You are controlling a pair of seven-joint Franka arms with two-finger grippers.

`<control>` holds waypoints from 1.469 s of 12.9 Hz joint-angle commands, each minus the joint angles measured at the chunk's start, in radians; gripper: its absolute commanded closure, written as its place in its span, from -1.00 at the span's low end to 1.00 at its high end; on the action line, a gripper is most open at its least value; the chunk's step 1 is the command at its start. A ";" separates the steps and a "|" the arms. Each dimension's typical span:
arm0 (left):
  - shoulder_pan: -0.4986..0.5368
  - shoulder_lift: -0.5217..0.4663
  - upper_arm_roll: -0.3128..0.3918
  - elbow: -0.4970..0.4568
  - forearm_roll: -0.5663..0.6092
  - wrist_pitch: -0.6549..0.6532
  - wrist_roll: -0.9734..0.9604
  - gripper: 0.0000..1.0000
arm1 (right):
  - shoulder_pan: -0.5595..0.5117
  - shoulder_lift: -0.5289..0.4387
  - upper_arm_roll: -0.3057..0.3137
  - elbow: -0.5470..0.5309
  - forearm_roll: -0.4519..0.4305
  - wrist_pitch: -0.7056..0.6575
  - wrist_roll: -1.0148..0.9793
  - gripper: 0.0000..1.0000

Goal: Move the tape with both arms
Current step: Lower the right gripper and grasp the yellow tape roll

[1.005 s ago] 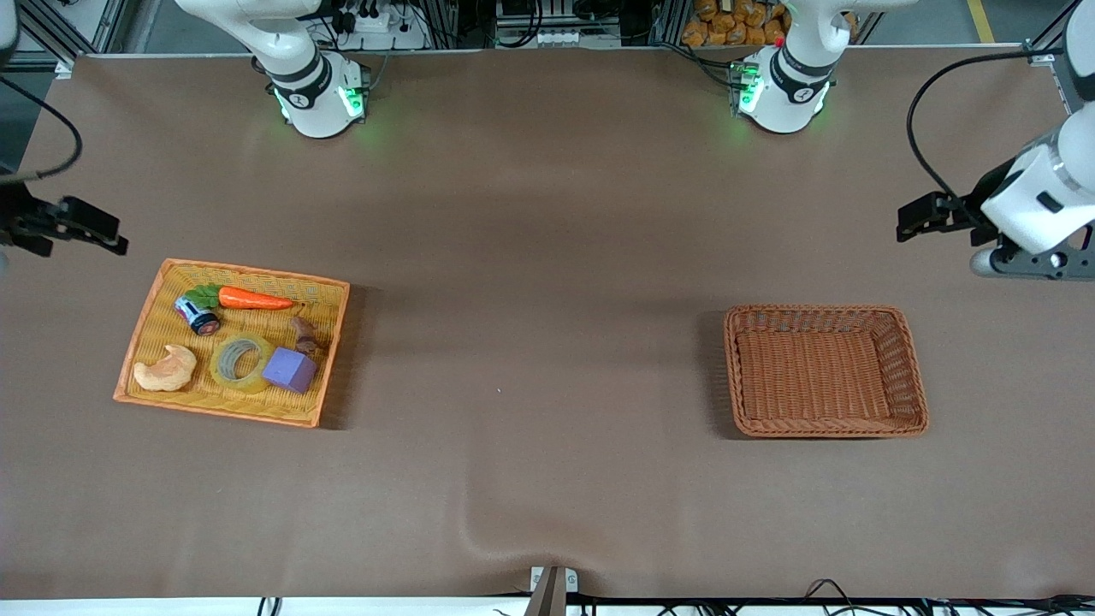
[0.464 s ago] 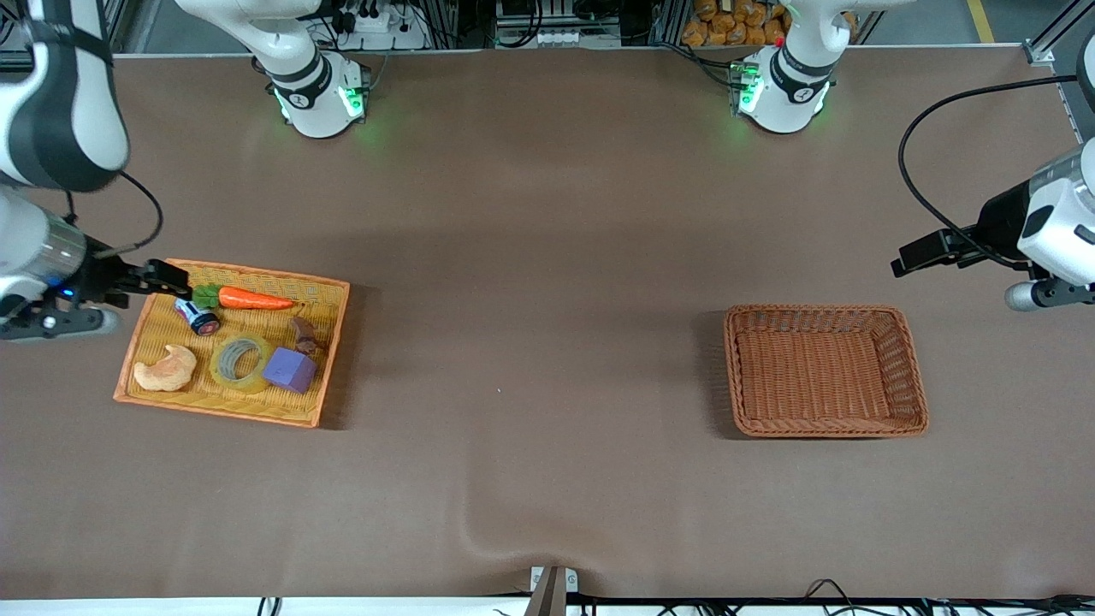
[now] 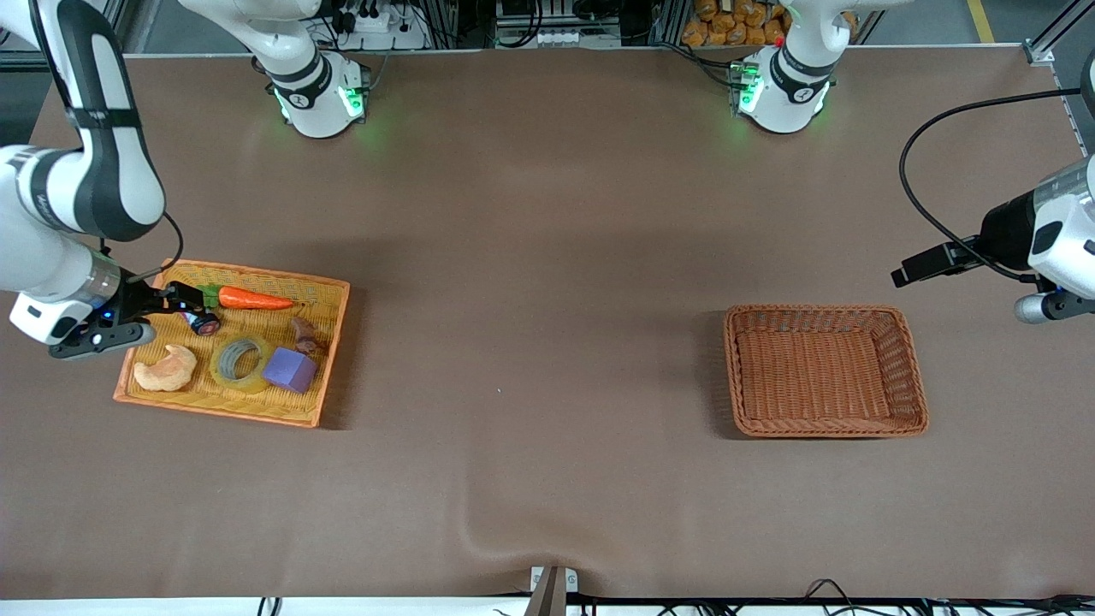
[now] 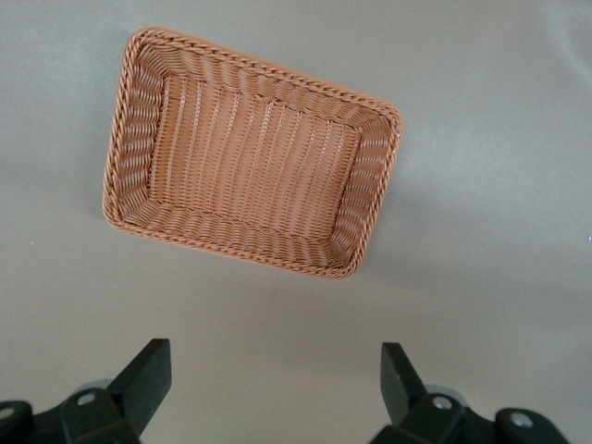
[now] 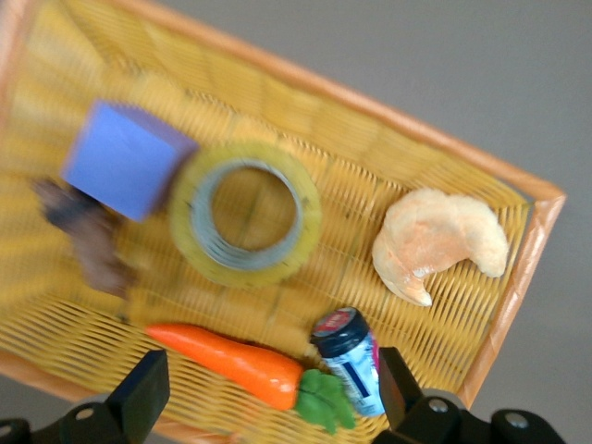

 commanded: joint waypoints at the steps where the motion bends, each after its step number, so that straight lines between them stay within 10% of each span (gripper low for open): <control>1: -0.002 0.001 -0.004 -0.005 -0.023 0.009 -0.025 -1.00 | 0.001 -0.016 0.024 -0.059 0.010 0.034 -0.053 -1.00; 7: -0.005 0.001 -0.009 -0.008 -0.017 0.013 -0.025 -1.00 | 0.173 0.033 0.022 -0.068 -0.005 0.123 -0.234 -1.00; 17: -0.019 0.007 -0.009 -0.008 -0.011 0.013 -0.039 -1.00 | 0.100 0.204 0.021 -0.073 -0.010 0.366 -0.398 -1.00; 19: -0.019 0.009 -0.011 -0.008 -0.009 0.013 -0.039 -1.00 | 0.084 0.204 0.022 -0.074 -0.007 0.361 -0.392 -0.42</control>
